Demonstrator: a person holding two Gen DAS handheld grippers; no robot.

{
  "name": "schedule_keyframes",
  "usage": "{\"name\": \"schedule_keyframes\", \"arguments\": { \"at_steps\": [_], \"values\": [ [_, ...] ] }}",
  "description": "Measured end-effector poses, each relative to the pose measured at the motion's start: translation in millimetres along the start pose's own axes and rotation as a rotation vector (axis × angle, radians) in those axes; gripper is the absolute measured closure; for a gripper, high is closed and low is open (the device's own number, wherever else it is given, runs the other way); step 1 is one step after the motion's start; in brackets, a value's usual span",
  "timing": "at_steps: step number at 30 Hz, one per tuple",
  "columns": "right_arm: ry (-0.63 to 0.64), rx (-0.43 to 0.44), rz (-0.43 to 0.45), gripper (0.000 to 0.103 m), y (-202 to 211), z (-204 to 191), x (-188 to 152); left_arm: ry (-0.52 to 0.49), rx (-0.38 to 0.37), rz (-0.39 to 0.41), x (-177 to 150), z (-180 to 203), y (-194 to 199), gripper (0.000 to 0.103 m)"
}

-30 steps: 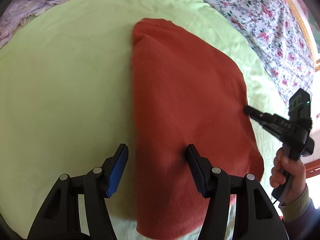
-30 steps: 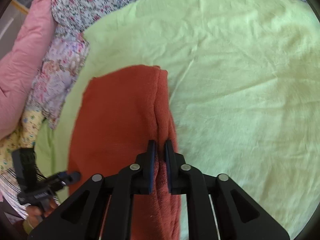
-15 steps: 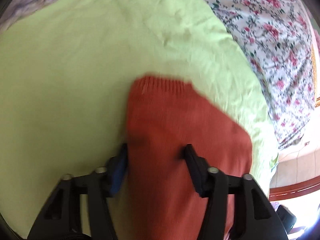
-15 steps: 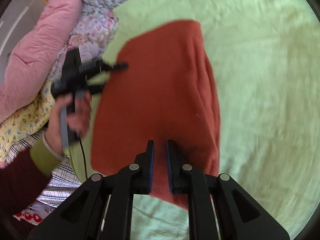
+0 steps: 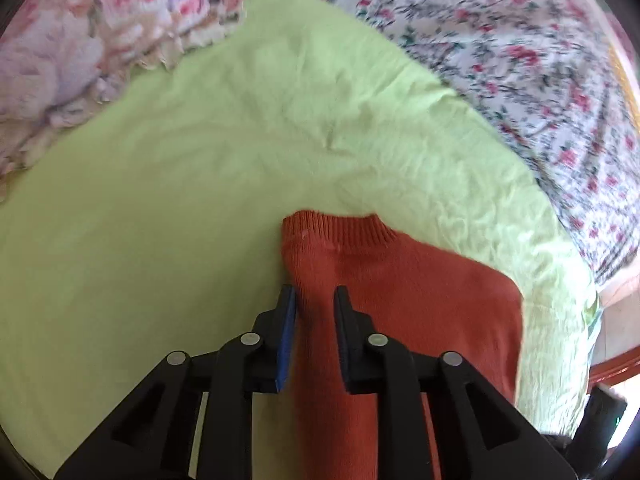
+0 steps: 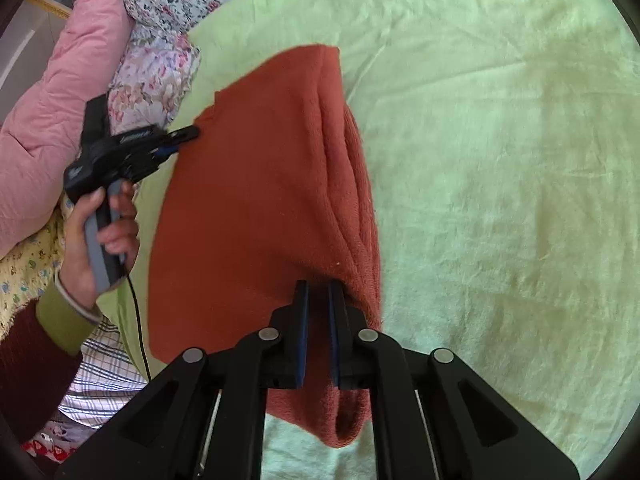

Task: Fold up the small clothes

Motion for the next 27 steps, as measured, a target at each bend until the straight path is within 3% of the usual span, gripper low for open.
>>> {"name": "schedule_keyframes", "arguments": {
  "at_steps": [3,6,8,9,12,16,19,22,27],
  "values": [
    [0.0,0.005,0.007,0.092,7.2,-0.9,-4.1,-0.026,-0.011,-0.005,-34.7,-2.2,26.6,0.076],
    [-0.006,0.018,0.016,0.087,14.0,-6.2,-8.6,-0.038,-0.005,-0.022,-88.0,-4.6,50.9,0.064],
    [-0.008,0.026,0.028,0.072,19.8,-7.2,-15.0,-0.047,-0.002,-0.039,-125.1,-5.4,63.7,0.06],
    [-0.005,0.028,0.034,0.069,22.8,-7.9,-18.3,-0.051,0.005,-0.046,-140.3,-4.7,67.3,0.055],
    [-0.004,0.021,0.054,0.069,31.8,-8.3,-29.2,-0.067,0.016,-0.077,-194.4,-3.0,79.6,0.039],
    [-0.032,-0.028,0.093,0.065,42.4,1.1,-46.7,-0.175,0.083,-0.102,-252.8,13.8,79.3,0.034],
    [-0.065,-0.042,0.071,0.062,37.0,9.0,-54.5,-0.238,0.179,-0.087,-267.9,25.6,67.0,0.034],
    [-0.078,-0.061,0.051,0.062,30.0,12.8,-59.1,-0.222,0.217,-0.049,-265.9,32.2,54.7,0.034],
    [-0.09,-0.014,0.056,0.062,23.8,11.9,-55.6,-0.202,0.244,-0.004,-249.5,36.5,43.6,0.04]
  ]
}}
Point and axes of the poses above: each gripper's, at about its wrist camera, not at the fingertips, and y roughly against the way its jaws point, z to its right, x to its top, the point moved 5 cm from there along -y, roughly the way its jaws point, and after that the axes turned 8 degrees about -z, right-handed, at the moved point
